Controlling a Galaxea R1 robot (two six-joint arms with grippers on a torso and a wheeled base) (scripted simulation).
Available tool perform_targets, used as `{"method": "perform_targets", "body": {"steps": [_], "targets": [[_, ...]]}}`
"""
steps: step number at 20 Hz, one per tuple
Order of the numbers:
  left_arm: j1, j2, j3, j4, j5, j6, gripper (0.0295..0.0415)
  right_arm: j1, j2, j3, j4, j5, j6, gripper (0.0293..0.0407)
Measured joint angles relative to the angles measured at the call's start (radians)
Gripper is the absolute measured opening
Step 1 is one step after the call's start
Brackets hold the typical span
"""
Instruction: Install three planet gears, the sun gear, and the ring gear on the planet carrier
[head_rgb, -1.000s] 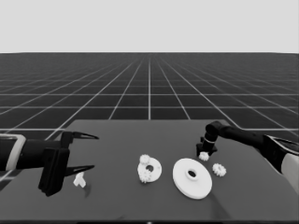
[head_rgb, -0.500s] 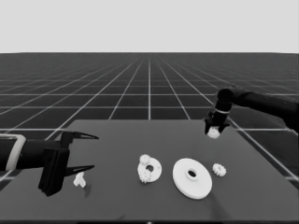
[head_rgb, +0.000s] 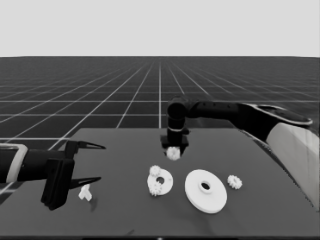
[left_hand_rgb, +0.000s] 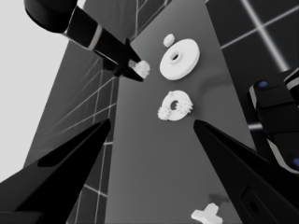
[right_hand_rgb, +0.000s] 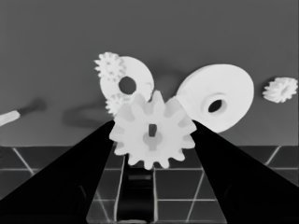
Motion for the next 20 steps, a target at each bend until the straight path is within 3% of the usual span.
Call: {"method": "perform_targets", "body": {"steps": [3, 4, 5, 7, 13, 15, 17, 20], "targets": [[0.000, 0.000, 0.000, 0.000, 0.000, 0.000, 0.0385, 0.000, 0.016, -0.014, 0.000, 0.000, 0.003, 0.0312], [0.000, 0.000, 0.000, 0.000, 0.000, 0.000, 0.0385, -0.124, 0.015, -0.010, -0.150, 0.032, 0.008, 0.0312], [0.000, 0.000, 0.000, 0.000, 0.000, 0.000, 0.0385, -0.234, 0.023, -0.039, -0.239, 0.052, -0.010, 0.0312], [0.000, 0.000, 0.000, 0.000, 0.000, 0.000, 0.0385, -0.326, 0.042, -0.108, -0.315, 0.082, -0.051, 0.0312], [0.000, 0.000, 0.000, 0.000, 0.000, 0.000, 0.0385, -0.362, 0.057, -0.155, -0.349, 0.104, -0.078, 0.0312], [0.000, 0.000, 0.000, 0.000, 0.000, 0.000, 0.0385, -0.364, 0.057, -0.156, -0.350, 0.104, -0.078, 0.0371], [0.000, 0.000, 0.000, 0.000, 0.000, 0.000, 0.0385, -0.364, 0.057, -0.156, -0.350, 0.104, -0.079, 0.0383], [0.000, 0.000, 0.000, 0.000, 0.000, 0.000, 0.0385, -0.365, 0.057, -0.157, -0.350, 0.105, -0.079, 0.0384]]}}
